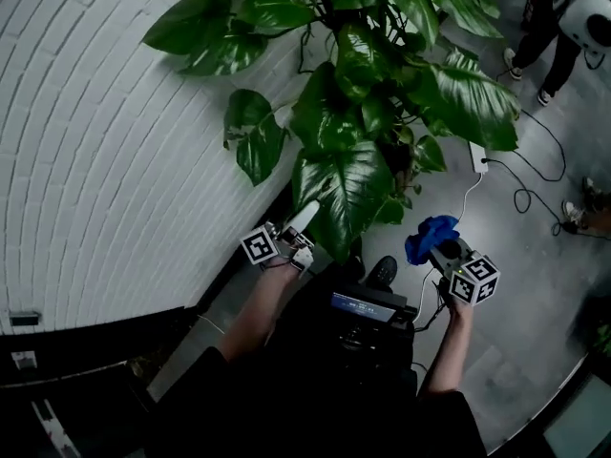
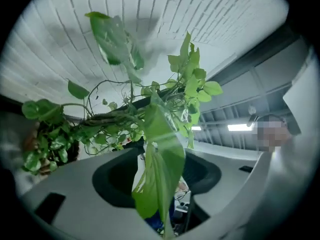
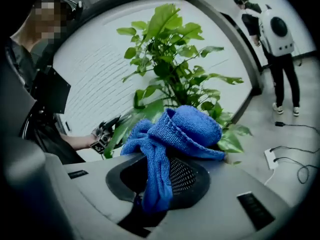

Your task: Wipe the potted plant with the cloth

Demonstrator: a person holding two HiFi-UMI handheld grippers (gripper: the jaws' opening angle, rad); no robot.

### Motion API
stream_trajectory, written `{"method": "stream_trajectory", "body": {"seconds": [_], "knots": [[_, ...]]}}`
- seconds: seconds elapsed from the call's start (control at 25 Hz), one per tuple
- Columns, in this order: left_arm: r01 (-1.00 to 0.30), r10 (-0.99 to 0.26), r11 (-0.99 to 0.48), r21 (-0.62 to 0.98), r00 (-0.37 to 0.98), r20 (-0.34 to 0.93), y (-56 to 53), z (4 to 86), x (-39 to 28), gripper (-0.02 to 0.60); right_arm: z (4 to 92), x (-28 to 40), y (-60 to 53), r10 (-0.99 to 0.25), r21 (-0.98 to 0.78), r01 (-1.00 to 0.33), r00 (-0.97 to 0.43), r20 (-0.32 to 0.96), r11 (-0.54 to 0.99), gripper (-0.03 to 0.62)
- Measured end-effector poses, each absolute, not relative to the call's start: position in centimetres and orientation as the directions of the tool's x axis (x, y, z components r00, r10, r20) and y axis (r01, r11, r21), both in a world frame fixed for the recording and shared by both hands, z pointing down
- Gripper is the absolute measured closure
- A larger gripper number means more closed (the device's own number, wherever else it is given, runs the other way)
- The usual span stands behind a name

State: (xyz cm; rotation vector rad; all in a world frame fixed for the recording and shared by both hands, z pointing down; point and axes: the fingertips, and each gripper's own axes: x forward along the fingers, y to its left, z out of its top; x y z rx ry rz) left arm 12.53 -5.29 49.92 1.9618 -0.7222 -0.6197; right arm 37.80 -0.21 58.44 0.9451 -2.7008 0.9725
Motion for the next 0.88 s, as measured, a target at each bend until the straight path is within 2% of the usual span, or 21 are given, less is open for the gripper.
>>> {"method": "stream_trajectory", "body": {"seconds": [0.12, 0.28, 0.56, 0.88], "knots": [[-0.294, -0.722, -0.404, 0.866, 0.684, -0.105, -4.5, 49.4, 10.2, 0.339, 55.0, 41.0, -2.1, -0.624, -0.509, -0.652, -0.738, 0.256, 0.562, 0.487], [-0.324, -0.744, -0.412, 0.852, 0.659, -0.109, -3.7, 48.3, 7.4, 0.339, 49.0, 40.1, -3.7, -0.677, -0.513, -0.619, -0.73, 0.094, 0.595, 0.487], [-0.328, -0.786, -0.435, 0.839, 0.592, -0.177, -3.8, 46.5, 2.7, 0.339, 41.2, 32.7, -4.6, -0.602, -0.468, -0.498, -0.793, -0.094, 0.73, 0.487], [-0.269, -0.778, -0.482, 0.834, 0.568, -0.267, -3.4, 45.8, -5.3, 0.339, 37.8, 21.0, -4.4, -0.532, -0.405, -0.45, -0.839, -0.112, 0.796, 0.487]]}}
